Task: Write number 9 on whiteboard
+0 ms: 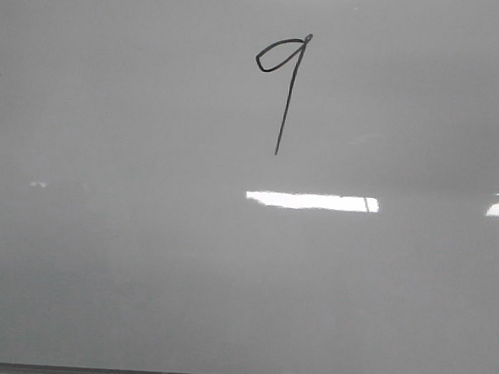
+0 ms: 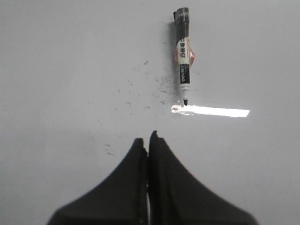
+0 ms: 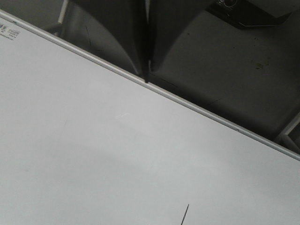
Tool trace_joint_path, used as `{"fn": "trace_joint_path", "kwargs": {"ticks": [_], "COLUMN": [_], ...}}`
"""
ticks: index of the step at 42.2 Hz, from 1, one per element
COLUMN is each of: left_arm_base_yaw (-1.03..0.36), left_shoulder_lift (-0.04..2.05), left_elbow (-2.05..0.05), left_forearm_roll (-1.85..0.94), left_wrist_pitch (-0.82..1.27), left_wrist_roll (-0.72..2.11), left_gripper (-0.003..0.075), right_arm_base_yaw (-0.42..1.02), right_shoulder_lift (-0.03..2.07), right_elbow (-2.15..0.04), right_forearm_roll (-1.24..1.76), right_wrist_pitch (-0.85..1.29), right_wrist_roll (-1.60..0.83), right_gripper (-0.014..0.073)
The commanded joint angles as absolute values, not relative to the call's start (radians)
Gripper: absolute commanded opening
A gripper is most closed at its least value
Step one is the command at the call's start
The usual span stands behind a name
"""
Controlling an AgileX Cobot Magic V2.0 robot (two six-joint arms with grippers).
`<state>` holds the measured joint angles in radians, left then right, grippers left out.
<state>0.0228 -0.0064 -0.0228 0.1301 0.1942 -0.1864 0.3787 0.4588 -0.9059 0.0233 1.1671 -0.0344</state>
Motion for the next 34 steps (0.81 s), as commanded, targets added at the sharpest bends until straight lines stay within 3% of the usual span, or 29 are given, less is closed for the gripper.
{"fn": "trace_joint_path", "kwargs": {"ticks": [1,21,28,34], "left_arm_base_yaw": [0.021,0.014,0.012,0.012], "left_shoulder_lift": [-0.025,-0.025,-0.025,-0.025], "left_elbow": [-0.013,0.010,0.010,0.010], "left_forearm_roll": [0.130,0.155,-0.020,-0.028], "left_wrist_pitch": [0.047,0.012,-0.034,-0.065], "left_wrist_roll": [-0.188,-0.183,0.069,0.076], "left_gripper": [-0.0019,-0.0019,-0.0019,-0.0019], "right_arm_base_yaw": [0.373,0.373,0.373,0.373], "right_shoulder_lift": [0.466,0.466,0.466,0.466], "right_elbow": [-0.927,-0.927,-0.927,-0.927], "right_forearm_roll": [0.015,0.015,0.015,0.015], "right_wrist_pitch": [1.109,1.108,1.108,1.108], "right_wrist_roll": [-0.042,-0.042,-0.042,-0.042], "right_gripper": [-0.0069,-0.0069,-0.0069,-0.0069]}}
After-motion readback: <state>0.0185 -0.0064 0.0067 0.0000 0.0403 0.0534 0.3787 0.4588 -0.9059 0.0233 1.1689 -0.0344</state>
